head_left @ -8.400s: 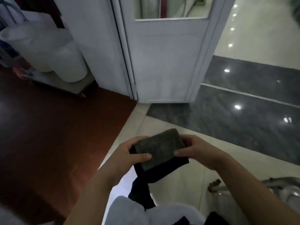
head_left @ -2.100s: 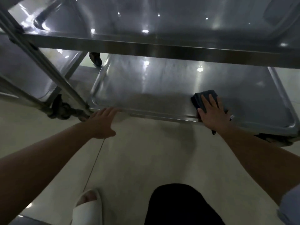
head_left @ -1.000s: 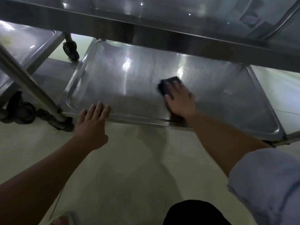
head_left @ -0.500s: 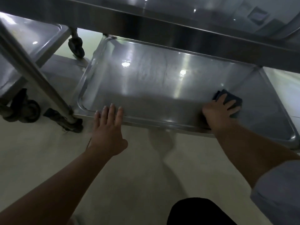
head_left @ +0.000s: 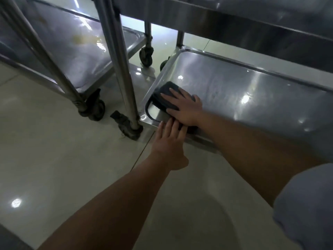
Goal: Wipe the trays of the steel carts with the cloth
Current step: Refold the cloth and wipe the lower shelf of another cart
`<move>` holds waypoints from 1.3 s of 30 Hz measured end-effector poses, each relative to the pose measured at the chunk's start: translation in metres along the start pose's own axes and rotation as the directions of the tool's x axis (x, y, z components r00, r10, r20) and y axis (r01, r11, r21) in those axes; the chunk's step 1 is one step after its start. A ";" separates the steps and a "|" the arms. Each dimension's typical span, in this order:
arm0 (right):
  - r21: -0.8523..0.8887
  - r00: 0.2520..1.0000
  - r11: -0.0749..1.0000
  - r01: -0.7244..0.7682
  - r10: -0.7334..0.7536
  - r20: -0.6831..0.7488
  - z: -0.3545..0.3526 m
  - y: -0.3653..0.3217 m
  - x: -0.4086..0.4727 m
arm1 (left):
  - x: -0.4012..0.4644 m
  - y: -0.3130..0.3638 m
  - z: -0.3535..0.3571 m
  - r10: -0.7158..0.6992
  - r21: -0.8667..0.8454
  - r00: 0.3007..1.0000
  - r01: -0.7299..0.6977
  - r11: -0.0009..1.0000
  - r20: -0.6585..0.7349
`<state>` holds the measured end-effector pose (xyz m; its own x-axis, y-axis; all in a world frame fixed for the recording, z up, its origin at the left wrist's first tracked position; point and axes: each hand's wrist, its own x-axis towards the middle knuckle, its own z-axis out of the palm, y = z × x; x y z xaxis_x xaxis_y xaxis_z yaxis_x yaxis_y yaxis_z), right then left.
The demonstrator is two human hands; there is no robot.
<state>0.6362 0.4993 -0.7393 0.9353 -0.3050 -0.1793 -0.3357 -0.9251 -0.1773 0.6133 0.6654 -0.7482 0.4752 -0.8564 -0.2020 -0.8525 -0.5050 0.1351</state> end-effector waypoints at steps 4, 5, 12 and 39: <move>0.088 0.941 0.953 -0.288 0.299 -0.161 0.007 0.037 -0.027 | 0.002 -0.012 -0.015 0.034 -0.352 0.999 -0.043 0.935 -0.030; 0.095 0.915 0.936 -0.340 0.352 -0.197 0.010 0.044 -0.036 | -0.001 -0.016 -0.020 -0.020 -0.508 0.988 -0.063 0.859 -0.156; 0.106 0.857 0.893 -0.438 0.450 -0.252 0.015 0.059 -0.050 | -0.010 -0.068 -0.064 -0.746 -0.895 0.568 0.037 0.444 -0.347; 0.260 0.998 0.963 -0.064 0.070 -0.011 -0.025 0.004 0.034 | -0.003 -0.090 -0.075 -0.566 -0.847 0.729 -0.035 0.530 -0.385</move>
<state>0.6696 0.4791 -0.7216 0.9108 -0.3710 -0.1808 -0.4127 -0.8129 -0.4110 0.7047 0.7050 -0.6865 0.9129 -0.3800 0.1493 -0.2842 -0.3291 0.9005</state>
